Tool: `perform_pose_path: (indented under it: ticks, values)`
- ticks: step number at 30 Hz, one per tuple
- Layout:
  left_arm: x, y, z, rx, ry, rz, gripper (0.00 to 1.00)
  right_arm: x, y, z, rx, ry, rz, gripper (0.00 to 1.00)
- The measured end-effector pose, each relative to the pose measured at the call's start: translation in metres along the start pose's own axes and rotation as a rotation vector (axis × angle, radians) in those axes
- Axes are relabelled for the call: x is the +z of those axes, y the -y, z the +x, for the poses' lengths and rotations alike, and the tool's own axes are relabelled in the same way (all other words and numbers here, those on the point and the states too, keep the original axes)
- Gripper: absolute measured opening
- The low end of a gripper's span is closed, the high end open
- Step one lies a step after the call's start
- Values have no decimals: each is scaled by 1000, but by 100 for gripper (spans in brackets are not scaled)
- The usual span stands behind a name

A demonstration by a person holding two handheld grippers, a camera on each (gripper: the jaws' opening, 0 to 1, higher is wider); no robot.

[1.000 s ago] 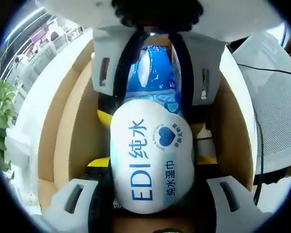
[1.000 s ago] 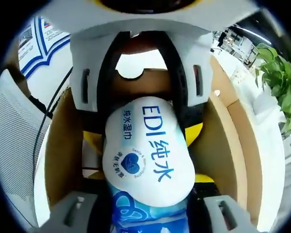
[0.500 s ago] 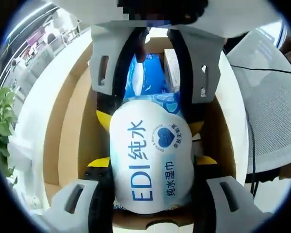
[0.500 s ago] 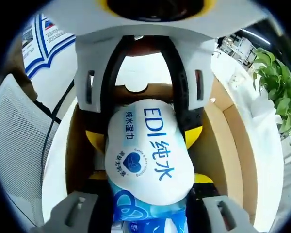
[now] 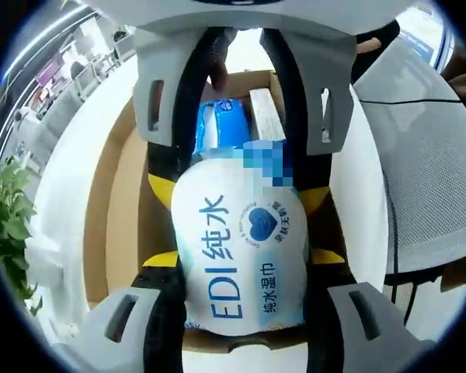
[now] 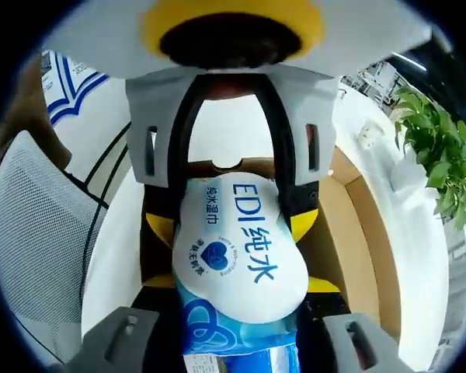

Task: Operate the shoe box by opening the lid, removing the specified soft item, and placing it in the target area until the item is outside and the box remains undamaged.

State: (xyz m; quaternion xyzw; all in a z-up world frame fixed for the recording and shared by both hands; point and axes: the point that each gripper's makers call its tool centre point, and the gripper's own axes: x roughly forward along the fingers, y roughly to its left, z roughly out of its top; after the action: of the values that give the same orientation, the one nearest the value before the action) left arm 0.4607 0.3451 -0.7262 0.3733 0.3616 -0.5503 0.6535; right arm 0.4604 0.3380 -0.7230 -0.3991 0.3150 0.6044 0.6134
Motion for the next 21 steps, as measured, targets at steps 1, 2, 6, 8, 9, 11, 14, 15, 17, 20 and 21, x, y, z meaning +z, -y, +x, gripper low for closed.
perform_pose_path:
  ticks: [1,2,6,8,9,11,14,15,17,20,21]
  values:
    - [1,2,-1,0,0,3,59,0,-2,-2,-1,-1,0,54]
    - [2,4,-2,-1,-1,4,59,0,-3,-3,-2,-1,1,54]
    - [7,10,-4,-2,0,7,59,-1,-10,-10,-4,-3,5,54]
    - [10,13,-6,-2,0,13,59,-1,-13,-14,-9,-2,8,54]
    - [12,13,-7,-2,-1,16,59,-1,-13,-16,-13,-1,8,54]
    - [16,13,-9,4,-1,26,59,-2,-12,-19,-23,0,11,54]
    - [23,11,-12,12,0,41,59,-3,-10,-26,-40,1,14,54]
    - [24,11,-13,14,-1,45,59,-3,-9,-28,-45,2,14,54]
    - [29,12,-15,15,0,53,59,-5,-10,-33,-51,1,17,54]
    - [37,14,-16,14,1,66,59,-8,-11,-39,-60,1,24,54]
    - [38,14,-16,15,1,69,59,-10,-12,-41,-65,0,26,54]
